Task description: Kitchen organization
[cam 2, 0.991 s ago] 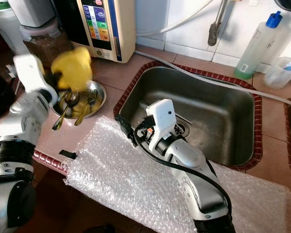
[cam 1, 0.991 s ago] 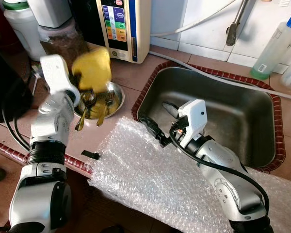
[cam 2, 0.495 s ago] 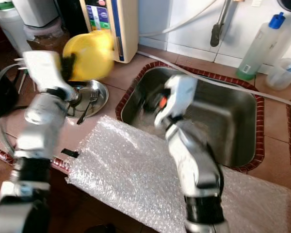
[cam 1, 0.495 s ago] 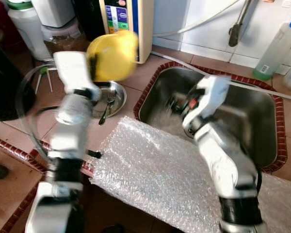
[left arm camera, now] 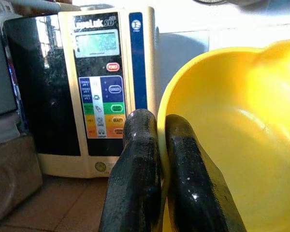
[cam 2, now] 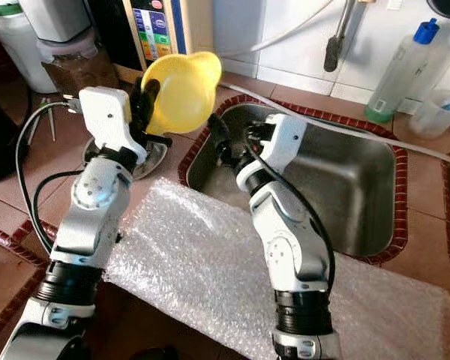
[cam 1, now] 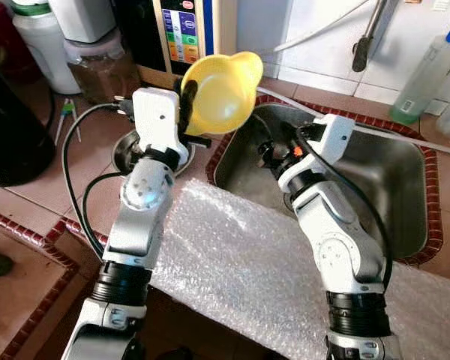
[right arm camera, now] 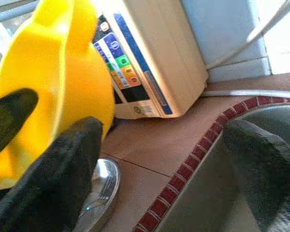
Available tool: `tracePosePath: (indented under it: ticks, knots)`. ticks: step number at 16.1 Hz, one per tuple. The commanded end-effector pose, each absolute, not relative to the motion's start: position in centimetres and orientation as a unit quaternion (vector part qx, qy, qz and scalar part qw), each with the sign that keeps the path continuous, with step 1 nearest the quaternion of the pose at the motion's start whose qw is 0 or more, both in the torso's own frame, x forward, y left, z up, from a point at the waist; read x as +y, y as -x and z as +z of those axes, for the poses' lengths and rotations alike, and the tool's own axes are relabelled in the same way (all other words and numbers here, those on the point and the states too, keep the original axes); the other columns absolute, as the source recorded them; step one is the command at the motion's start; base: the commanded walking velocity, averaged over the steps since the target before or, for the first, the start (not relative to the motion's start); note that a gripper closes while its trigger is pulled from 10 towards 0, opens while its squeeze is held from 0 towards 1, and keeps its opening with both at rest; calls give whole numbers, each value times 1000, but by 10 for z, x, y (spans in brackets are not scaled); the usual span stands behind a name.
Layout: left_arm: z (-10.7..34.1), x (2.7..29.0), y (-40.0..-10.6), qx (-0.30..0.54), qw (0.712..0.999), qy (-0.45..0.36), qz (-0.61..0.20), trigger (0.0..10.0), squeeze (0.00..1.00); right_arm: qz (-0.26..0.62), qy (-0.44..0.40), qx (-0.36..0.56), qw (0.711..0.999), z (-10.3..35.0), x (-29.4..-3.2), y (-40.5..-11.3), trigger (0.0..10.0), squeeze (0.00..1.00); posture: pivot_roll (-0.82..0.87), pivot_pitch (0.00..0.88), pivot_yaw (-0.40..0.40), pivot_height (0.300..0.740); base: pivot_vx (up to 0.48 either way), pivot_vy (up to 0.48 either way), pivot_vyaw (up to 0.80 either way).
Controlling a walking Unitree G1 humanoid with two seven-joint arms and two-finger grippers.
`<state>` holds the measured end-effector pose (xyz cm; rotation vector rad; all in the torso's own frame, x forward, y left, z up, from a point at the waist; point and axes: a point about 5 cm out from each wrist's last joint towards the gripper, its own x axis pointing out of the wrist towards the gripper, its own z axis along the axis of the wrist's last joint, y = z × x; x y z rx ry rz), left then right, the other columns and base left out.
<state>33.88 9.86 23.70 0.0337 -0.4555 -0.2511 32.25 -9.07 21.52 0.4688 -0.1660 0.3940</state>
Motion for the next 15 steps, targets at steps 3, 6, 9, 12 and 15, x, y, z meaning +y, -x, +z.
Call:
tracePosePath:
  ticks: [3, 6, 9, 12, 15]
  knots:
    - [240, 97, -334, -237, 963, -22, -129, 0, 0, 203, -229, -97, 947, 222, -90, -323, 10000, 1000, 10, 141, 46, 740, 0, 0, 0]
    - [241, 111, -339, -236, 968, -30, -75, 0, 0, 142, -142, -114, 973, 219, -102, -327, 10000, 1000, 11, 140, 48, 740, 0, 0, 0]
    - [237, 114, -341, -224, 972, -32, -71, 0, 0, 114, -188, -135, 966, 228, -119, -332, 10000, 1000, 12, 140, 52, 740, 0, 0, 0]
    - [236, 108, -340, -222, 971, -26, -86, 0, 0, 183, -201, -141, 952, 233, -106, -327, 10000, 1000, 10, 140, 51, 740, 0, 0, 0]
    - [234, 95, -337, -221, 968, -31, -115, 0, 0, 274, -229, -125, 926, 231, -79, -315, 10000, 1000, 12, 140, 52, 740, 0, 0, 0]
